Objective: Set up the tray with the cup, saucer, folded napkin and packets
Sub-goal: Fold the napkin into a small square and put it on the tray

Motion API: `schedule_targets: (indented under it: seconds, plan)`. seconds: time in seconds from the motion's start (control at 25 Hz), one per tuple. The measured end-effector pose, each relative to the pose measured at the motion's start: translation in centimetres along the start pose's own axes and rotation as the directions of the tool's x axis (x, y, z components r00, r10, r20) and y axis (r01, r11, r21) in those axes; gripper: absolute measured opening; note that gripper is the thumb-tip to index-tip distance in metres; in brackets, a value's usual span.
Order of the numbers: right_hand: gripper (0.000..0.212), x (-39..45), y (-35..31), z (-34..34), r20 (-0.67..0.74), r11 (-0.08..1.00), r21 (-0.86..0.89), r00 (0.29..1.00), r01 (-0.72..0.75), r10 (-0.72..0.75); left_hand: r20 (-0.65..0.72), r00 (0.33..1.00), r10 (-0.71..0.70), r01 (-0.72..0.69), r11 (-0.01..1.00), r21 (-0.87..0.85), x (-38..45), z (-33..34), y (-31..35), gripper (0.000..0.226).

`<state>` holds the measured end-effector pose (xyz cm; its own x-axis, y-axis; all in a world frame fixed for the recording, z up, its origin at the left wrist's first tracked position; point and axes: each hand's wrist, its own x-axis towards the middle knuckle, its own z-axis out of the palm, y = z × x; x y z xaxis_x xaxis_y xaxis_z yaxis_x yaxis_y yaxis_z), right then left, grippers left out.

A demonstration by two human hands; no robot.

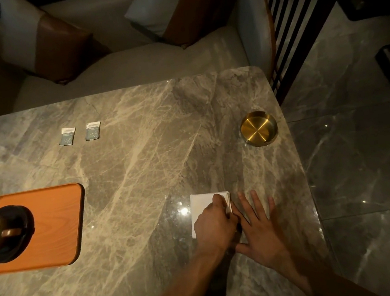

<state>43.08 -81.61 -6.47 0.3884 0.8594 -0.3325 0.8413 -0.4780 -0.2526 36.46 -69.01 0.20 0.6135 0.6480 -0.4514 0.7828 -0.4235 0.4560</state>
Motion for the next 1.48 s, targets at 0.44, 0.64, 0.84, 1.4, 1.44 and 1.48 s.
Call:
schedule_targets:
  seconds: [0.44,0.64,0.84,1.4,1.44,1.48]
  plan:
    - [0.096,-0.1,-0.1,-0.1,0.004,0.999,-0.047,1.0,0.002,-0.002,-0.031,0.998,-0.052,0.05,0.997,-0.055,0.0,0.6,0.4,0.016]
    - [0.096,0.0,0.3,0.4,0.02,0.998,-0.056,1.0,0.025,-0.024,-0.03,1.0,-0.001,0.001,1.0,0.003,0.1,1.0,0.0,0.02]
    - [0.099,-0.2,0.5,0.6,-0.055,0.998,0.067,0.998,0.01,-0.006,-0.069,0.915,0.397,-0.346,0.863,0.368,-0.7,0.9,-3.9,0.036]
    - [0.065,4.4,-4.1,-1.2,-0.163,0.992,0.069,0.982,0.105,-0.093,0.046,0.946,0.322,-0.309,0.845,0.437,0.3,1.9,-9.1,0.076]
    - [0.066,4.6,-3.5,-0.8,-0.152,0.992,0.073,0.984,0.107,-0.095,0.041,0.947,0.319,-0.305,0.849,0.431,0.3,1.9,-9.4,0.079]
    - [0.066,4.7,-3.0,-0.6,-0.147,0.993,0.063,0.985,0.104,-0.094,0.037,0.947,0.318,-0.303,0.854,0.423,0.3,2.0,-9.7,0.082]
